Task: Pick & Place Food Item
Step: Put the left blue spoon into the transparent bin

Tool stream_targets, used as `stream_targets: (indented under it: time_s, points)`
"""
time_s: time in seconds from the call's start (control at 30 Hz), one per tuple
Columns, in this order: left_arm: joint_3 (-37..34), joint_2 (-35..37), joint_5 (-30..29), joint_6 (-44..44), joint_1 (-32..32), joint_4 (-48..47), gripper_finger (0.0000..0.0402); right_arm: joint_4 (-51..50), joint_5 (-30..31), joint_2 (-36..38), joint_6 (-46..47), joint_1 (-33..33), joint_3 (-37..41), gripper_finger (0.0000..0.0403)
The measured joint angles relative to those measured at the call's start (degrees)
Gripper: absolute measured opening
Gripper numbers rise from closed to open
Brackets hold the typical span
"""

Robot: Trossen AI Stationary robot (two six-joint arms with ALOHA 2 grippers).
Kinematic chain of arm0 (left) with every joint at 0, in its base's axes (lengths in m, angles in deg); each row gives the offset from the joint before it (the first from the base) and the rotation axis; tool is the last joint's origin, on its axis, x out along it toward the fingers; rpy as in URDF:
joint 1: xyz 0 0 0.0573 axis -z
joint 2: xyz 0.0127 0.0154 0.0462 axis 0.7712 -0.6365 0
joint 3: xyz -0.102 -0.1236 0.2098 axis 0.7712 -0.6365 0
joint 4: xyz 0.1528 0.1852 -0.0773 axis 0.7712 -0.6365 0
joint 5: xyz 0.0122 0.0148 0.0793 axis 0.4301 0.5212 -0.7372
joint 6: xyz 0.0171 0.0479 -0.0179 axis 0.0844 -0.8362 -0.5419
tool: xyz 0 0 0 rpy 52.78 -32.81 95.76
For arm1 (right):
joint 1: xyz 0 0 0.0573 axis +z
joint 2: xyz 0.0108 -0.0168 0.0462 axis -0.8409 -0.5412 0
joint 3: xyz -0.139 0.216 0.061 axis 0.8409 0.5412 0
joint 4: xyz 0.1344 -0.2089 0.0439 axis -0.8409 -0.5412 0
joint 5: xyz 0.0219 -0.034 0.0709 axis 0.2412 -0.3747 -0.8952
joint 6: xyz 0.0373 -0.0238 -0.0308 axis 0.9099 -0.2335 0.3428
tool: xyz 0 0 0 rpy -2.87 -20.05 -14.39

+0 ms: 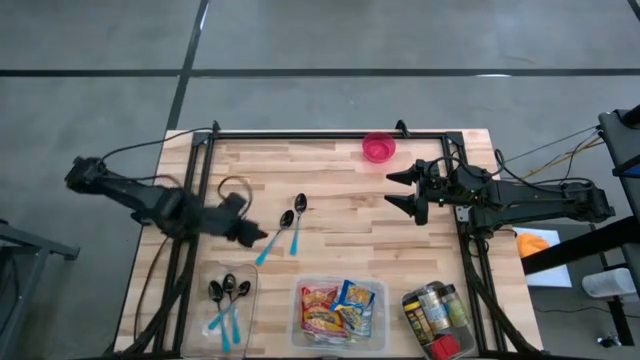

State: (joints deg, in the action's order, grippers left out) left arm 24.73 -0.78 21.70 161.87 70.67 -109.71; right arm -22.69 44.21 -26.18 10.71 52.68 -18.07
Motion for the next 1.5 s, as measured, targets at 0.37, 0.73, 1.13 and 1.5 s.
stream_targets:
  time_s: [0.37,0.73,1.13,1.5]
  points:
    - [0.0,-6.8,13.1,-11.4,-19.7,8.6,0.0168,0.0,0.0,0.0,0.0,0.0,0.0,0.0381]
    - [0.0,-11.9,13.3,-8.4,-27.3,9.2,0.0168,0.0,0.0,0.0,0.0,0.0,0.0,0.0381]
    - [0.1,-22.4,15.5,-7.3,-32.0,10.7,0.0168,0.0,0.0,0.0,0.0,0.0,0.0,0.0381]
    - [3.3,-28.1,17.5,-10.3,-32.7,11.1,0.0168,0.0,0.0,0.0,0.0,0.0,0.0,0.0381]
